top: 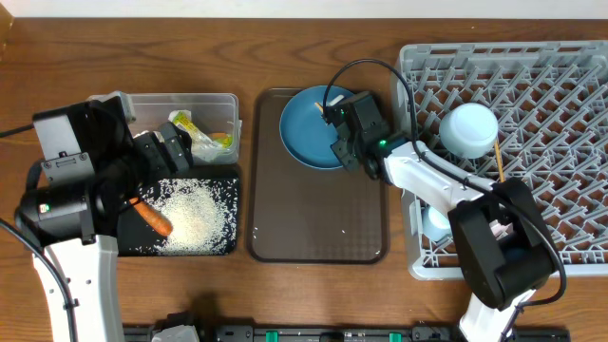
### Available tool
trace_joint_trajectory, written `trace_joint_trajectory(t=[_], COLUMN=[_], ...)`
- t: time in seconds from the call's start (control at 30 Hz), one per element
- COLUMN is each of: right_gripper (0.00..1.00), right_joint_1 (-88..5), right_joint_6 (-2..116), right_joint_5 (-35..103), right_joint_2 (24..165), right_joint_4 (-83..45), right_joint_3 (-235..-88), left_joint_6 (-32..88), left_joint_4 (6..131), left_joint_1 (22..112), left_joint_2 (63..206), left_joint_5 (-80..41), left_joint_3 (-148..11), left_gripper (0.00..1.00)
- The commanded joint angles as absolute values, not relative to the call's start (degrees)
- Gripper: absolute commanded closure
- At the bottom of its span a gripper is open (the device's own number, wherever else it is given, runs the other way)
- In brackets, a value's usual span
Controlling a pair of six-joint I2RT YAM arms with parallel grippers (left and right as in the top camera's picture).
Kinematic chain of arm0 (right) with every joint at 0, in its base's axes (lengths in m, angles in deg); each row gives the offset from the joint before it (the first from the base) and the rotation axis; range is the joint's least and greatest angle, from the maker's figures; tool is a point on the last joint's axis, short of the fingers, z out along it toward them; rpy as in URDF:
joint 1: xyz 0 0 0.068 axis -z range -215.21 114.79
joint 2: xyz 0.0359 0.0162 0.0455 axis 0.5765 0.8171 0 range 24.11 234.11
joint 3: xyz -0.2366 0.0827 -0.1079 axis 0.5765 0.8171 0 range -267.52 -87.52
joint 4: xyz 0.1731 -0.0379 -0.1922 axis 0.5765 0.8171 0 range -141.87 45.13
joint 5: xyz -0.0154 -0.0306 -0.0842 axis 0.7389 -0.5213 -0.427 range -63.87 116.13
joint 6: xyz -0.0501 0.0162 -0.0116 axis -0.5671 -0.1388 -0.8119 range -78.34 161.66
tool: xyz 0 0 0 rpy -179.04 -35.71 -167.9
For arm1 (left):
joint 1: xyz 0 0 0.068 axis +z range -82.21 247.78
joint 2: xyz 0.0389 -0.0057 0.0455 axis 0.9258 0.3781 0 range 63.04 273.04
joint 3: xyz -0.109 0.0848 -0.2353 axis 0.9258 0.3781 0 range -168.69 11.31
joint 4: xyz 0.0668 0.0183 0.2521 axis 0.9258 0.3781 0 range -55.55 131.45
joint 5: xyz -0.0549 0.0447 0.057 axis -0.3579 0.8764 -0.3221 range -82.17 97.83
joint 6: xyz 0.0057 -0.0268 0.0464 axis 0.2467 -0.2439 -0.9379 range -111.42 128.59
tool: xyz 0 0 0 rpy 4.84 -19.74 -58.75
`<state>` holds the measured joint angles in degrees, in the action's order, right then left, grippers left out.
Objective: Sort waste into correct bins and load items into the dishwasher rack
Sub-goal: 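Grasp the remaining chopstick and carry it into the rack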
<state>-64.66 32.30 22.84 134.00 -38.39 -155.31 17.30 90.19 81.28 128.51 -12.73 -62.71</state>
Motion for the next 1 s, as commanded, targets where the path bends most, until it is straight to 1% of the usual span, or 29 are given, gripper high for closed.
trace_joint_trajectory(t=[0.0, 0.2, 0.33, 0.47, 0.63, 0.77, 0.87, 0.97], right_gripper=[0.98, 0.99, 0.99, 0.99, 0.99, 0.99, 0.99, 0.99], right_joint_1=[-64.96, -63.48, -59.67, -52.53, -39.24, -28.27, -22.71, -19.65], right_joint_6=[34.26, 34.35, 34.31, 30.92, 24.65, 24.76, 20.95, 20.80], right_joint_5=[24.89, 24.67, 24.65, 24.65, 24.72, 26.38, 26.44, 28.63], right_joint_2=[129.28, 119.01, 109.72, 101.45, 94.90, 94.18, 95.42, 97.39], right_joint_4=[-38.52, -34.81, -30.00, -22.48, -12.65, -12.17, -12.10, -12.17], right_joint_3=[-155.53, -155.57, -155.57, -155.57, -155.57, -155.53, -155.53, -155.53], left_joint_6=[16.55, 16.55, 16.55, 16.55, 16.55, 16.55, 16.55, 16.55], left_joint_4=[90.39, 90.39, 90.39, 90.39, 90.39, 90.39, 90.39, 90.39], left_joint_1=[81.61, 81.59, 81.59, 81.61, 81.61, 81.59, 81.61, 81.61], left_joint_2=[128.20, 128.20, 128.20, 128.20, 128.20, 128.20, 128.20, 128.20], left_joint_5=[-12.03, -12.03, -12.03, -12.03, -12.03, -12.03, -12.03, -12.03], left_joint_3=[-62.82, -62.82, -62.82, -62.82, -62.82, -62.82, -62.82, -62.82], left_gripper=[0.02, 0.02, 0.02, 0.02, 0.02, 0.02, 0.02, 0.02])
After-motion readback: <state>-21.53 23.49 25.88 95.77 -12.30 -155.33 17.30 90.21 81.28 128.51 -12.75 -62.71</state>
